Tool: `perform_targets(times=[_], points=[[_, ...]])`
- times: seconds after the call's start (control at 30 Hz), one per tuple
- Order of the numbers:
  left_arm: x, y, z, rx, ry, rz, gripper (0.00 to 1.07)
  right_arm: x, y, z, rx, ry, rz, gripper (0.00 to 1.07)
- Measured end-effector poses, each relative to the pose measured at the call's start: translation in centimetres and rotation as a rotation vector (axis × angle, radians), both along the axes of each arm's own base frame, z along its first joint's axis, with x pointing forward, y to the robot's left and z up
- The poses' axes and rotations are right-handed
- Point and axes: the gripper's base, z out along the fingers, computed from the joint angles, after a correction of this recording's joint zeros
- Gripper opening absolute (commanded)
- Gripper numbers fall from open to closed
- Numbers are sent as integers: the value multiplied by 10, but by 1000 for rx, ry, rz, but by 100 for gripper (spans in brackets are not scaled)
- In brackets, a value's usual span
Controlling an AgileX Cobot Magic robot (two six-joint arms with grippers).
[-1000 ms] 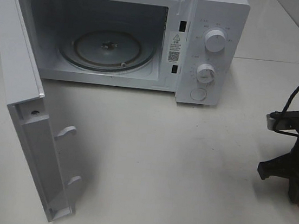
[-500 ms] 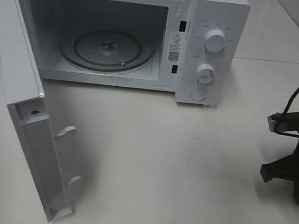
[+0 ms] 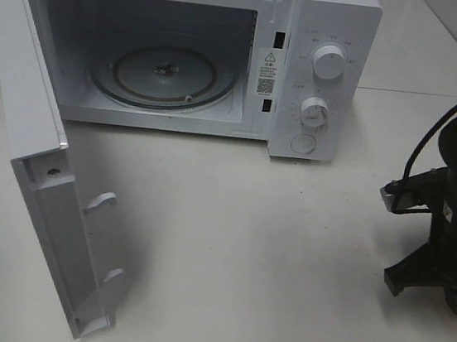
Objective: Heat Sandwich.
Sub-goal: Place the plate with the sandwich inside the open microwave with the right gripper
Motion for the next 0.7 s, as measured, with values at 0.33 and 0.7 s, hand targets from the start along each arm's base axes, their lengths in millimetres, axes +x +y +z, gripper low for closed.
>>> perform_targets(times=[0.33, 0.7], points=[[0, 0, 0, 0, 0, 0, 101, -8, 12, 5, -69, 28, 71, 1], [0, 0, 0, 0, 0, 0, 101, -16, 11, 34, -83, -18, 66, 1]])
